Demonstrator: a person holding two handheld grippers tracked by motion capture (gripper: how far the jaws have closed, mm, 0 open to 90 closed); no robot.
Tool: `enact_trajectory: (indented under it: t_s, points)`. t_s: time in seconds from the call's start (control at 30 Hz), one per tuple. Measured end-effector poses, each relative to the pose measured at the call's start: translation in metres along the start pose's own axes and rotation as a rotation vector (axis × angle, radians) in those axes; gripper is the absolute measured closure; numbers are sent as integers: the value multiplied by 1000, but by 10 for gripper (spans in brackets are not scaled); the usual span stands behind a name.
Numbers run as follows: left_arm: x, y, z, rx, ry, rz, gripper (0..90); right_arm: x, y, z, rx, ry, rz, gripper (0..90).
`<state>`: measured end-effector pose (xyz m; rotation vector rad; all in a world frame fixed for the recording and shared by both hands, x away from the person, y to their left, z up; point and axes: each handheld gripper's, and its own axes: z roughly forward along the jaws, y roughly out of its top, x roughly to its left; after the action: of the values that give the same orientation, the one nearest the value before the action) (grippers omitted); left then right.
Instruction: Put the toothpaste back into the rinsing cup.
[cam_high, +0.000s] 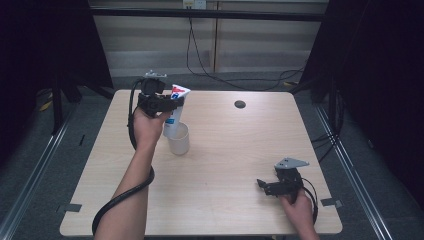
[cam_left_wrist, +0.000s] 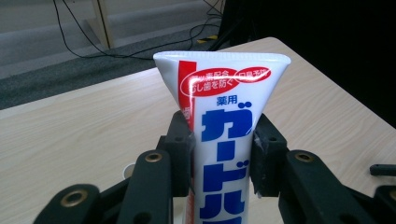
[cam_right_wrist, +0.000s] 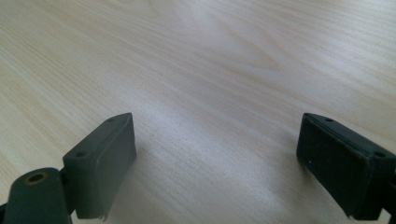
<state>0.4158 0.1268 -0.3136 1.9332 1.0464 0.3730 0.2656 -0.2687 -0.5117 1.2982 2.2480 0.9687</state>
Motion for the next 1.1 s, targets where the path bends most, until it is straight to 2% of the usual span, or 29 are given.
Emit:
enact_trajectory:
  t_s: [0.37, 0.57, 1.1]
  points:
    - [4, -3, 11, -1, 19, -5, 656, 0, 0, 0, 2, 1, 2, 113]
    - [3, -5, 18, -2, 12, -8, 655, 0, 0, 0, 2, 1, 2, 113]
    - [7, -8, 25, -12, 34, -3, 650, 0, 0, 0, 0, 1, 0, 113]
